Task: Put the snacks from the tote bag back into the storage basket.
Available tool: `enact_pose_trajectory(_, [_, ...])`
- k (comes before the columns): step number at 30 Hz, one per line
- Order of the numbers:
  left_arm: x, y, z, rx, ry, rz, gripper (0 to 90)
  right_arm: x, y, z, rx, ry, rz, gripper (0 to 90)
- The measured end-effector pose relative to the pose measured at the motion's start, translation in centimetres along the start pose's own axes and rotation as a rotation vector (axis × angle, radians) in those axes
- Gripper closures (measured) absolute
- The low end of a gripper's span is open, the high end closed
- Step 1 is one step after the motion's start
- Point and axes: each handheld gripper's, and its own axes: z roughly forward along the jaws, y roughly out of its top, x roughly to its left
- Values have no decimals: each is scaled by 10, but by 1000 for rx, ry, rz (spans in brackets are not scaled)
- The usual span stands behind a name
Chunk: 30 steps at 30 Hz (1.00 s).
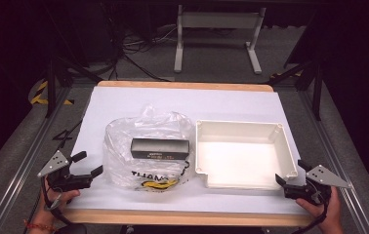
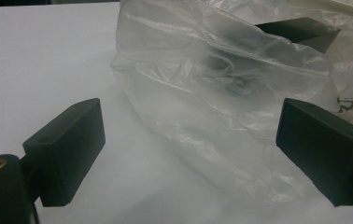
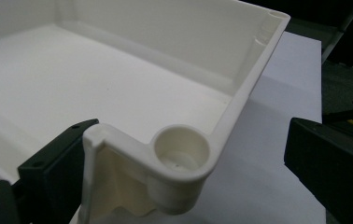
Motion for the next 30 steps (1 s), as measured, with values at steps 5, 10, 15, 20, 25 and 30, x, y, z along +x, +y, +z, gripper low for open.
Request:
enact_pose_trajectory(5, [0, 0, -1, -8, -1, -3, 90, 0, 1, 0, 0, -3, -1, 52])
enact_pose_trajectory(10, [0, -1, -1, -15, -4, 2, 90, 0, 1, 0, 1, -6, 4, 50])
enact_pose_trajectory(15, [0, -1, -2, -18, -10, 4, 90, 1, 4, -1, 1, -12, -7, 56])
enact_pose_trajectory(20, [0, -1, -2, -18, -10, 4, 92, 2, 9, -4, -12, -18, -14, 67])
enact_pose_trajectory(25, [0, -1, -1, -16, -9, 0, 91, 3, 16, -9, -34, -22, -13, 67])
enact_pose_trajectory(30, [0, -1, -1, -12, -10, -1, 91, 2, 23, -14, -54, -29, -16, 71])
